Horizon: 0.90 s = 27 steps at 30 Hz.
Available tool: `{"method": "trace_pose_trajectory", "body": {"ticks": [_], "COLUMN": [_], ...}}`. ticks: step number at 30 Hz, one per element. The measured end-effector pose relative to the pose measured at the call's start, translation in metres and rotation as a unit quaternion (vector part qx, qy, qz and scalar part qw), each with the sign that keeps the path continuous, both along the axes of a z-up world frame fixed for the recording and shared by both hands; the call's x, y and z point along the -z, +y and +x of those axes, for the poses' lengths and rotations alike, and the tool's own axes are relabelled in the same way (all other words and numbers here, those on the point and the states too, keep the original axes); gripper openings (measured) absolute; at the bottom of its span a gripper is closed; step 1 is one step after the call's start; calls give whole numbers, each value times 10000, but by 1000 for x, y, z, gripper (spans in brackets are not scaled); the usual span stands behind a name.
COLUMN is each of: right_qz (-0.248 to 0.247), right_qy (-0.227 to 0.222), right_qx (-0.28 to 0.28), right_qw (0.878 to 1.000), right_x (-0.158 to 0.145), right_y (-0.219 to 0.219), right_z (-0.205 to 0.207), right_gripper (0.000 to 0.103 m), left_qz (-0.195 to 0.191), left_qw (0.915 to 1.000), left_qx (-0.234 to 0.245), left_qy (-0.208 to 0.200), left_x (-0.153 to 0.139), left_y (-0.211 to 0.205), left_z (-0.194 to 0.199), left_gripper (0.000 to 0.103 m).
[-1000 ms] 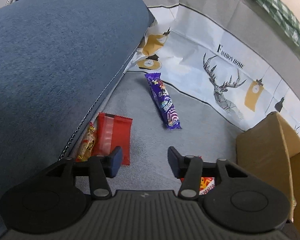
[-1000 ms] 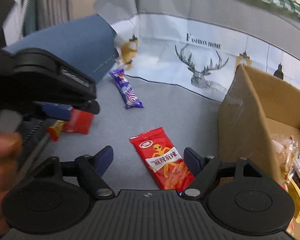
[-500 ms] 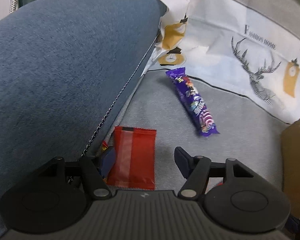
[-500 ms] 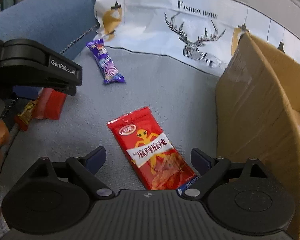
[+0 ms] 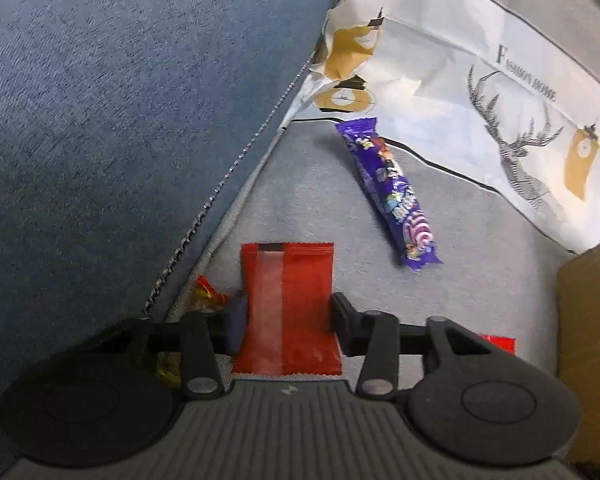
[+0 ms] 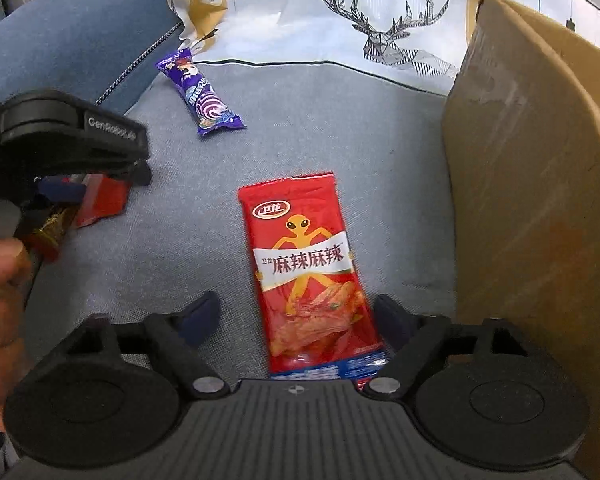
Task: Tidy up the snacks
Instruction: 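Grasp the red wafer pack with the left tool while the right tool grasps the red spicy strip bag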
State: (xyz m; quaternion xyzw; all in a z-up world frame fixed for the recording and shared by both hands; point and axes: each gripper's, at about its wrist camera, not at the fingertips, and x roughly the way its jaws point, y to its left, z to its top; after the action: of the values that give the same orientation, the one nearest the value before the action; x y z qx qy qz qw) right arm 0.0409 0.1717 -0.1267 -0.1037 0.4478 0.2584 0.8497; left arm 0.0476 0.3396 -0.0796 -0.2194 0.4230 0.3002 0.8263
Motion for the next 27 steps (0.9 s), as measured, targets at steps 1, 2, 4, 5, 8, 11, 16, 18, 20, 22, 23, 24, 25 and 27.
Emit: {"method": "trace_pose_trajectory", "body": {"ticks": [1, 2, 4, 5, 8, 11, 16, 18, 20, 22, 23, 24, 25, 27], "right_qz": [65, 120, 234, 259, 377, 380, 83, -87, -190, -242, -266, -280, -297, -317], "right_qy": [10, 57, 194, 221, 366, 469, 396, 290, 276, 304, 299, 279, 257, 227], "right_qx": [-23, -39, -96, -123, -189, -307, -494, -611, -604, -589, -600, -622, -634, -649], "right_qw": [10000, 9999, 9995, 9993, 9984, 9977, 9980, 9977, 9976, 9975, 9974, 9973, 9972, 9971], "right_x": [-2, -3, -5, -6, -9, -9, -8, -8, -6, -4, -3, -3, -2, -1], "right_y": [-1, -2, -4, -4, -8, -9, -15, -17, -21, -24, -25, -26, -26, -26], "right_z": [-1, -1, -3, -4, -6, -13, -36, -45, -50, -52, -53, -53, -53, -51], "right_gripper": [52, 51, 49, 49, 48, 48, 48, 48, 49, 52, 54, 57, 58, 60], "left_qz": [-50, -128, -356, -536, -943, -965, -934, -905, -857, -823, -828, -830, -824, -796], "left_qw": [10000, 9999, 9992, 9982, 9948, 9943, 9934, 9925, 9914, 9908, 9906, 9904, 9903, 9899], "left_qx": [7, 1, -38, -53, 99, 409, 656, 790, 928, 985, 1003, 1017, 1032, 1078], "left_qy": [-22, -58, -180, -264, -371, -210, 59, 220, 354, 420, 425, 428, 438, 461], "left_x": [-1, -3, -5, -7, -10, -13, -14, -11, -8, -4, -4, -3, -3, -2], "left_y": [0, 1, 1, 1, -5, -24, -49, -56, -60, -59, -60, -60, -60, -61], "left_z": [-2, -5, -11, -16, -25, -33, -50, -53, -52, -54, -53, -53, -53, -52], "left_gripper": [46, 46, 46, 46, 46, 46, 47, 47, 48, 48, 51, 51, 51, 51]}}
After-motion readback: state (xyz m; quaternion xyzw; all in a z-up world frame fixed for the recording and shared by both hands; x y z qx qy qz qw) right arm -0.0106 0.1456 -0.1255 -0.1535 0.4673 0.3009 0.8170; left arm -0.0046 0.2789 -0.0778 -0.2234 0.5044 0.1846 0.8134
